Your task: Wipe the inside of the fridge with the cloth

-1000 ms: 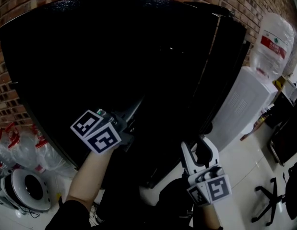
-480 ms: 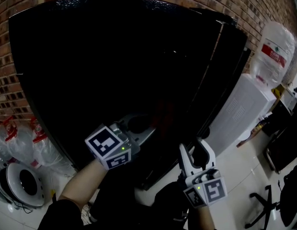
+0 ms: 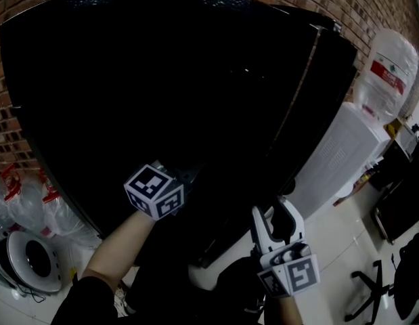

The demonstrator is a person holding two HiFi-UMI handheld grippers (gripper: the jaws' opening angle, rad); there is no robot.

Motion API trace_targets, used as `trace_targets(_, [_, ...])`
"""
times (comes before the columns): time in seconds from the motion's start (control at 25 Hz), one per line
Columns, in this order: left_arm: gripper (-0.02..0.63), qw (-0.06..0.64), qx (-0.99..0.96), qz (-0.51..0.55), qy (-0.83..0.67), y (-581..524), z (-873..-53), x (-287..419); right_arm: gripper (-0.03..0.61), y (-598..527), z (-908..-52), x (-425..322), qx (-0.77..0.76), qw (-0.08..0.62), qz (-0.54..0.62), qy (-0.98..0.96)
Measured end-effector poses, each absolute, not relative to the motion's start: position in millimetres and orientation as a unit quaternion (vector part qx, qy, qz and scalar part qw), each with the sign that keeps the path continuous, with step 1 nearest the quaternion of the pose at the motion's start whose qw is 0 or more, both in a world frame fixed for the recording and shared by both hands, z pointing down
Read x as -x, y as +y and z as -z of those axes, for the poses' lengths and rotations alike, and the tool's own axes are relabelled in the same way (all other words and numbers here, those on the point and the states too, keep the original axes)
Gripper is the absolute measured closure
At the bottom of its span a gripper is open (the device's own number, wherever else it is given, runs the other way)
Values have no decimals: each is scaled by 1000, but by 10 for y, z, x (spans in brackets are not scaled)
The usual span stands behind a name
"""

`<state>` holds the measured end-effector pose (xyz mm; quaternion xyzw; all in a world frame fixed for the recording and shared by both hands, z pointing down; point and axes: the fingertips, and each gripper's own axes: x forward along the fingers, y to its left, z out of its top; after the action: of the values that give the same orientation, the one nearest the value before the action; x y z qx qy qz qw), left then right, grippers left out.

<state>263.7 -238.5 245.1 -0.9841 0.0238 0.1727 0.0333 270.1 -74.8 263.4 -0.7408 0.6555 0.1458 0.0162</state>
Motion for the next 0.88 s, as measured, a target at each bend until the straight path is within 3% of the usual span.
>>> trace_targets(0.88, [571,11,980,-174,99,-3558,-2610,-3019,408,-769,-2674,-2715,754,9,-146,640])
